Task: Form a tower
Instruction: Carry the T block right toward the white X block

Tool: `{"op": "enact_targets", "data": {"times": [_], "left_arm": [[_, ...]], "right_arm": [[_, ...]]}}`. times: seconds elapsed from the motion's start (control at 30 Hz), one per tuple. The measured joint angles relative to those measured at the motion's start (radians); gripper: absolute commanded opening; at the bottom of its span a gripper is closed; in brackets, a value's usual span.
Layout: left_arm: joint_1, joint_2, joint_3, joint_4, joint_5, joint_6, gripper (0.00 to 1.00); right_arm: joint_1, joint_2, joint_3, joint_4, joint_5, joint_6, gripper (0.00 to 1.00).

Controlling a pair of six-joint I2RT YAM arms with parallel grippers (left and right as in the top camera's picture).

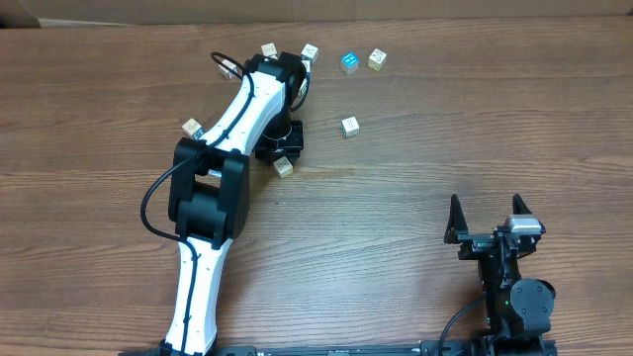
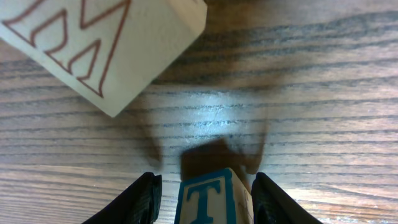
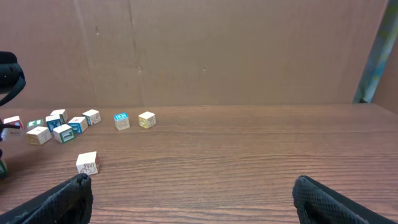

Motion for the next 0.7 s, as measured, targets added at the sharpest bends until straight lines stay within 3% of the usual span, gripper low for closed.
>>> {"op": "enact_targets", "data": {"times": [0.2,0.4,0.7], "left_arm": [[-0.014,0.000,-0.001,-0.022,-0.003,0.000,0.45],[-0.033,0.000,-0.002,-0.022,-0.004,0.000,0.33],[-0.033,0.000,-0.002,-0.014,-0.007,0.004,0.37]], "right_arm": [[0.000,0.000,0.000,0.000,0.000,0.000,1.00],[0.000,0.000,0.000,0.000,0.000,0.000,1.00],[0.000,0.000,0.000,0.000,0.000,-0.001,1.00]]}}
